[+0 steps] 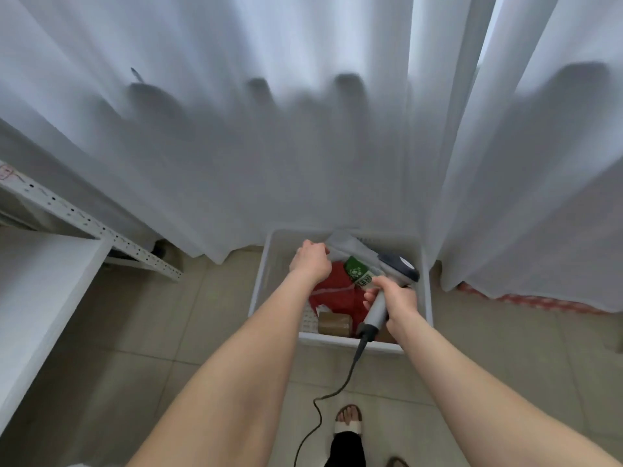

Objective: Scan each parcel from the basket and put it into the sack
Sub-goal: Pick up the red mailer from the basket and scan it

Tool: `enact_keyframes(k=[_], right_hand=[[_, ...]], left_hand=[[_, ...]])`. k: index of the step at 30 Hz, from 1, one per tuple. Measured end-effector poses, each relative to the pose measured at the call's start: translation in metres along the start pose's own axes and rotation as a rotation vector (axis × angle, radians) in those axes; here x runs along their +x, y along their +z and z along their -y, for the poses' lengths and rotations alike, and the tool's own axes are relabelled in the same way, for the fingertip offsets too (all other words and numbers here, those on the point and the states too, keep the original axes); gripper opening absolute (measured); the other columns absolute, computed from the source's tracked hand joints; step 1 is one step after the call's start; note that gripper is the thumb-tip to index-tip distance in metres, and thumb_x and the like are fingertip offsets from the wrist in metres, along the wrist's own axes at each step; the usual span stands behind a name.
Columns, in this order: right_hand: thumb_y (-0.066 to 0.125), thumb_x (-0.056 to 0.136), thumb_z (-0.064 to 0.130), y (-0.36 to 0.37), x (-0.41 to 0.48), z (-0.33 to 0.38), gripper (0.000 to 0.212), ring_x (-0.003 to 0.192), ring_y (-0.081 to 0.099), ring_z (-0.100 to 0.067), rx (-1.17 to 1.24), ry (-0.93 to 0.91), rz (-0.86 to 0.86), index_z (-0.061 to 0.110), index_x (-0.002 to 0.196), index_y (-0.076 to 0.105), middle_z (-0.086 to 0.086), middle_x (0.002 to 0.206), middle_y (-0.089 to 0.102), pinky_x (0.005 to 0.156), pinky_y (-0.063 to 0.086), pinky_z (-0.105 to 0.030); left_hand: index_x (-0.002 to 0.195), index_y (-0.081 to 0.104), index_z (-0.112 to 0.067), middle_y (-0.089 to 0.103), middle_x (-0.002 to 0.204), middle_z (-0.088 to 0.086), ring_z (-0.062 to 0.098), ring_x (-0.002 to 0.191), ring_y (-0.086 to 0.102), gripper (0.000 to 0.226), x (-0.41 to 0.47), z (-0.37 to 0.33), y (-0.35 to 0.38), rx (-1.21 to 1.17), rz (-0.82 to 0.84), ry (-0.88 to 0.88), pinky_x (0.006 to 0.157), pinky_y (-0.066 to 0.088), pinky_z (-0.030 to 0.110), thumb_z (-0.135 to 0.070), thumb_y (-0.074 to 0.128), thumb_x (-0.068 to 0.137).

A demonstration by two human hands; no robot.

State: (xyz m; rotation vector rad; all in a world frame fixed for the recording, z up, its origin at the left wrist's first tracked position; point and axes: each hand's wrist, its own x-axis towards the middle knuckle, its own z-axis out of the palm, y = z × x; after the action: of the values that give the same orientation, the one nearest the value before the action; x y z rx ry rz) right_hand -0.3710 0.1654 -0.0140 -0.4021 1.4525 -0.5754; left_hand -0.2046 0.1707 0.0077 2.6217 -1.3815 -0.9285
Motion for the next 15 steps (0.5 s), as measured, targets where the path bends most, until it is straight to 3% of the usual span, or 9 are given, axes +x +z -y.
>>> enact_keyframes(k=[5,10,15], right_hand=[[0.067,0.085,0.005,-0.013,0.074,0.013,0.008,0.056,0.061,-0.017,-0.013,0.057,-0.039,0.002,0.085,0.06,-0.011,0.065,0.063,0.059,0.054,-0.034],[0.066,0.087,0.004,-0.016,0.155,0.005,0.01,0.059,0.06,-0.02,-0.054,0.096,-0.041,0.002,0.081,0.058,-0.012,0.066,0.061,0.069,0.056,-0.038],[0.067,0.087,0.009,-0.007,0.242,-0.028,0.011,0.055,0.06,-0.019,-0.072,0.167,-0.026,0.001,0.088,0.059,-0.012,0.065,0.061,0.061,0.056,-0.035]], left_hand=[[0.134,0.052,-0.013,0.039,0.139,0.015,0.034,0.126,0.044,0.039,0.064,-0.017,0.05,0.034,0.111,-0.015,0.103,0.04,0.038,-0.015,0.047,0.095],[0.133,0.054,-0.011,0.041,0.139,0.015,0.033,0.126,0.046,0.04,0.127,-0.013,0.114,0.043,0.171,-0.022,0.106,0.039,0.04,-0.015,0.05,0.093],[0.135,0.051,-0.011,0.039,0.139,0.013,0.033,0.125,0.045,0.042,0.194,0.008,0.194,0.136,0.256,-0.021,0.103,0.041,0.047,-0.013,0.045,0.094]])
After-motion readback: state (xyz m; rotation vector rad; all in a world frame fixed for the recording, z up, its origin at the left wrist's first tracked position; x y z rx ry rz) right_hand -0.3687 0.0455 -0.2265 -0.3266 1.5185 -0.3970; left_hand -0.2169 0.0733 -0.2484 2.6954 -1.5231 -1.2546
